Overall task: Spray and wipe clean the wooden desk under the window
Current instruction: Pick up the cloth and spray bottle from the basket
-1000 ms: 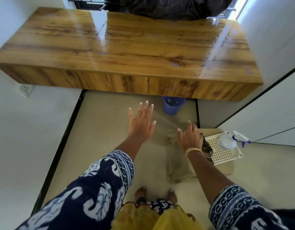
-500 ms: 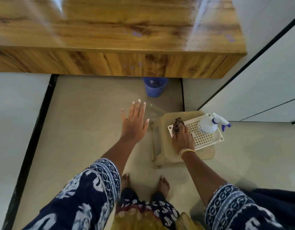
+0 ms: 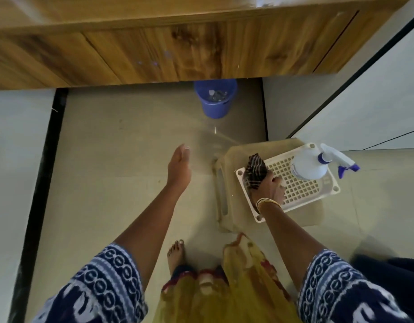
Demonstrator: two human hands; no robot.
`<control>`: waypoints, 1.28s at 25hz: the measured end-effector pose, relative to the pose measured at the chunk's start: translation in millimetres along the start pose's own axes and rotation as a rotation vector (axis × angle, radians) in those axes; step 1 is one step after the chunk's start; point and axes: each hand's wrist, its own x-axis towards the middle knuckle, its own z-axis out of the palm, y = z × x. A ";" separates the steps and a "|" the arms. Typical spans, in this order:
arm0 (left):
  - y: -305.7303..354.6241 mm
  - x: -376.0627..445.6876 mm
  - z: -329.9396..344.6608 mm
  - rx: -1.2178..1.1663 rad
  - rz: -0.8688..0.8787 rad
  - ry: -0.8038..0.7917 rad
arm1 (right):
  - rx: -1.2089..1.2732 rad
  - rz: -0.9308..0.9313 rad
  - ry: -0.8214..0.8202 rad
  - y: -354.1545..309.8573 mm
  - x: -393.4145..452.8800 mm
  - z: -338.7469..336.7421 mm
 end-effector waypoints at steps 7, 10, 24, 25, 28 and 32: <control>35.6 -9.6 -9.2 -0.295 -0.398 -0.186 | 0.482 0.048 -0.149 -25.5 3.1 -54.2; 45.9 -18.9 0.5 -0.265 -0.457 -0.264 | 0.823 -0.015 -0.249 -55.0 -21.0 -82.7; 38.1 -9.7 6.5 -0.670 -0.571 -0.162 | 1.221 -0.010 -0.867 -89.5 -69.4 -119.3; 33.7 -8.3 7.7 -0.669 -0.573 -0.121 | 1.276 0.066 -0.787 -78.1 -62.6 -118.6; 21.3 1.5 15.7 -0.691 -0.574 -0.067 | 1.415 0.385 -0.419 -32.3 -29.4 -111.8; 23.8 0.2 32.7 -0.641 -0.527 -0.066 | 1.167 0.630 0.057 24.9 5.5 -118.8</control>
